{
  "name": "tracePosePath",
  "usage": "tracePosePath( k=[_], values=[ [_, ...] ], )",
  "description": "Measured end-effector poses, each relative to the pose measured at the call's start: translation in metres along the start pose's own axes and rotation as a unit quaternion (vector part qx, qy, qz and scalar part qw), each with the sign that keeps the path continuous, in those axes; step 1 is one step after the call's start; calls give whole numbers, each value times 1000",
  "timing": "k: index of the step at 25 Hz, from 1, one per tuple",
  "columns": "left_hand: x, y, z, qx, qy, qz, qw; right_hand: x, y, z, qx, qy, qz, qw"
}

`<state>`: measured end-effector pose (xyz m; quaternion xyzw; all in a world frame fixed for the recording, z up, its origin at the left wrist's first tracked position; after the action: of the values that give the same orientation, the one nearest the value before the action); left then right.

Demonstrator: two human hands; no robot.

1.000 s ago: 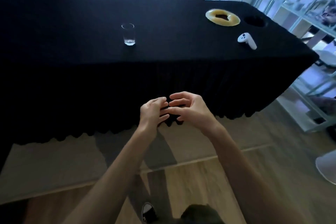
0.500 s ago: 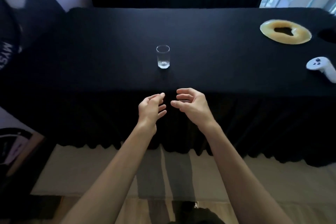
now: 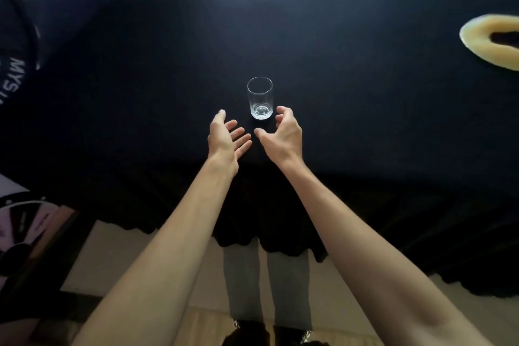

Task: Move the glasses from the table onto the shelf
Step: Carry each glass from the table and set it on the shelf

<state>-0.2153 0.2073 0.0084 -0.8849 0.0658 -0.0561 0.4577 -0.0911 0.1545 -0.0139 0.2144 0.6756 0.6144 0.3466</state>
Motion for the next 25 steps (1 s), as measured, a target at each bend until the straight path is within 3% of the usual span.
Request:
tracePosePath(
  k=[7, 13, 25],
  values=[
    [22, -9, 44, -33, 23, -18, 999, 31, -11, 51, -5, -43, -74, 996],
    [18, -9, 62, -53, 28, -41, 997, 35, -7, 63, -22, -44, -72, 996],
    [5, 0, 24, -48, 25, -26, 998, 21, 16, 2, -89, 67, -19, 994]
  ],
)
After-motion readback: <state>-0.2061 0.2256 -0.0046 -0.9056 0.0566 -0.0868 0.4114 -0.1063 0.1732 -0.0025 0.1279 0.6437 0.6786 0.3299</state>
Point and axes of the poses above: each hand's wrist, its own z-axis towards the middle knuckle, its own x-axis out of the palm, y = z × x, the point moved 4 cm from there along z, towards the middle knuckle, and after that the axes turned 13 degrees about z, right-handed, at the moved point
